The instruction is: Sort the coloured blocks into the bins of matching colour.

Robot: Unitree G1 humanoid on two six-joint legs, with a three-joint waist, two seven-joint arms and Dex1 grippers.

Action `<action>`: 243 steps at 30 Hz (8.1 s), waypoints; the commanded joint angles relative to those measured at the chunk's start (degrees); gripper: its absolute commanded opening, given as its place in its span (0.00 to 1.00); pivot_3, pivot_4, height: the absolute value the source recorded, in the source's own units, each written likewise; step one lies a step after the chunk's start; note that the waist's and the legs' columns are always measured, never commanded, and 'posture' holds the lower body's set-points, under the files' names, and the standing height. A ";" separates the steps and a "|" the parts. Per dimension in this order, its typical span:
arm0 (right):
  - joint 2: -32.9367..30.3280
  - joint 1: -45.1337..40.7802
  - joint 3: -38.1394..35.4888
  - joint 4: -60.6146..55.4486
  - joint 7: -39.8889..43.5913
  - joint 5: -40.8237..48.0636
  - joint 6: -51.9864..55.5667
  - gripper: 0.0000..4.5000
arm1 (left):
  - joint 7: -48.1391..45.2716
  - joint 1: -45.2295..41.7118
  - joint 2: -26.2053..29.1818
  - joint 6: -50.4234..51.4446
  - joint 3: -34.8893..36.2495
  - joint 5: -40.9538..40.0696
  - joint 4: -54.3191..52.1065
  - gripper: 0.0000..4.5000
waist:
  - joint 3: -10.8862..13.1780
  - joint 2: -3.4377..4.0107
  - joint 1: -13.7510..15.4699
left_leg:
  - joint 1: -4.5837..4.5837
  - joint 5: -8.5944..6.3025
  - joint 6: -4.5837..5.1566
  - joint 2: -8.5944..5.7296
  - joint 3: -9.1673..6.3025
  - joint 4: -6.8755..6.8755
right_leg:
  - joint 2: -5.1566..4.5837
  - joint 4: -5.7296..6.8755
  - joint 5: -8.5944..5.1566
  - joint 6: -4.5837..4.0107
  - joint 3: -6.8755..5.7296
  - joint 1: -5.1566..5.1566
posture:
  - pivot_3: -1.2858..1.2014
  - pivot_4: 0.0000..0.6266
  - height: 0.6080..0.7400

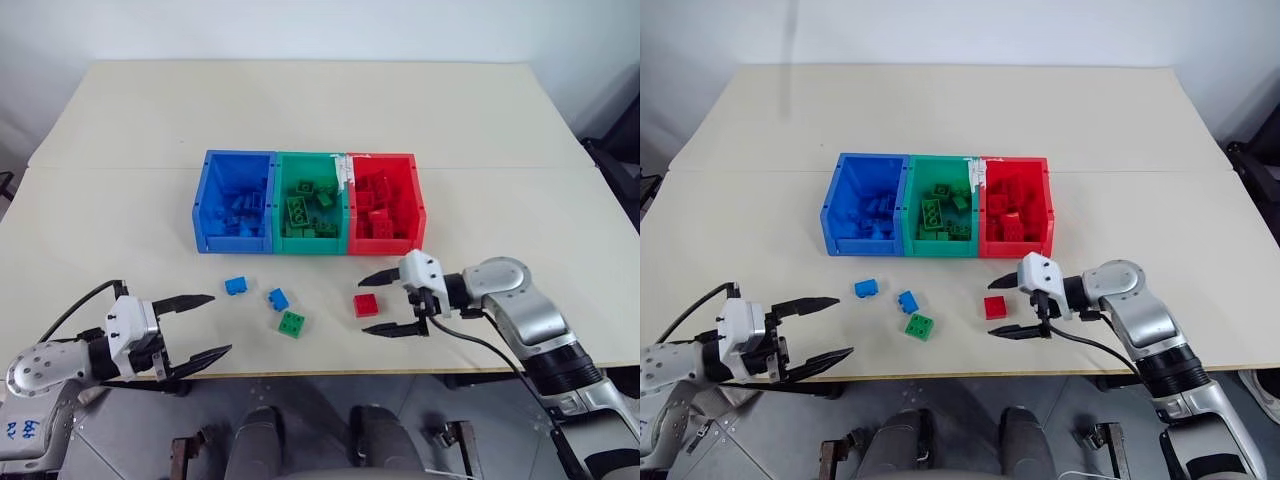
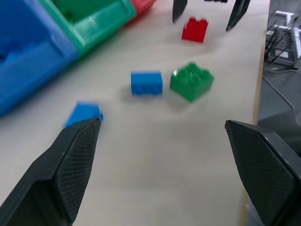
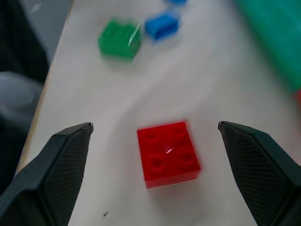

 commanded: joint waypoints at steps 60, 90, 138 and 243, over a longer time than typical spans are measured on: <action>-7.16 30.27 -36.87 -10.80 -3.96 14.98 -9.60 0.99 | 0.18 -30.54 -7.61 -5.78 -16.41 4.58 15.29 1.00 | -0.01 -0.03 -0.86 | 0.77 -0.31 0.16 0.31 1.08 0.54 | 0.02 -0.12 0.35 0.06 0.09 0.43 | 0.52 0.24 1.00; 14.73 2.09 4.88 -16.99 -20.25 2.56 16.67 0.99 | 0.00 4.35 0.67 -1.20 2.03 -1.97 -3.42 1.00 | -0.05 -0.09 -0.39 | -0.10 -1.08 0.01 0.96 1.60 0.83 | -0.05 0.42 0.27 -0.27 -0.93 -0.92 | 0.52 0.24 1.00; -8.33 37.40 -36.06 -31.23 -4.13 25.25 -3.10 1.00 | -8.86 -40.98 1.61 10.06 -38.43 22.95 6.48 0.53 | -0.05 -0.08 1.54 | -0.05 -0.97 -0.18 1.05 1.91 1.57 | 0.00 0.57 0.30 -0.21 -0.98 -0.76 | 0.52 0.24 1.00; -7.57 37.84 -35.01 -29.18 -6.52 23.44 -3.89 1.00 | -13.15 -44.13 2.76 -8.06 -35.37 25.37 21.12 0.21 | -0.06 -0.04 1.99 | -0.01 -1.02 0.03 1.07 2.13 1.80 | -0.04 0.63 0.52 -0.08 -0.97 -0.78 | 0.52 0.24 1.00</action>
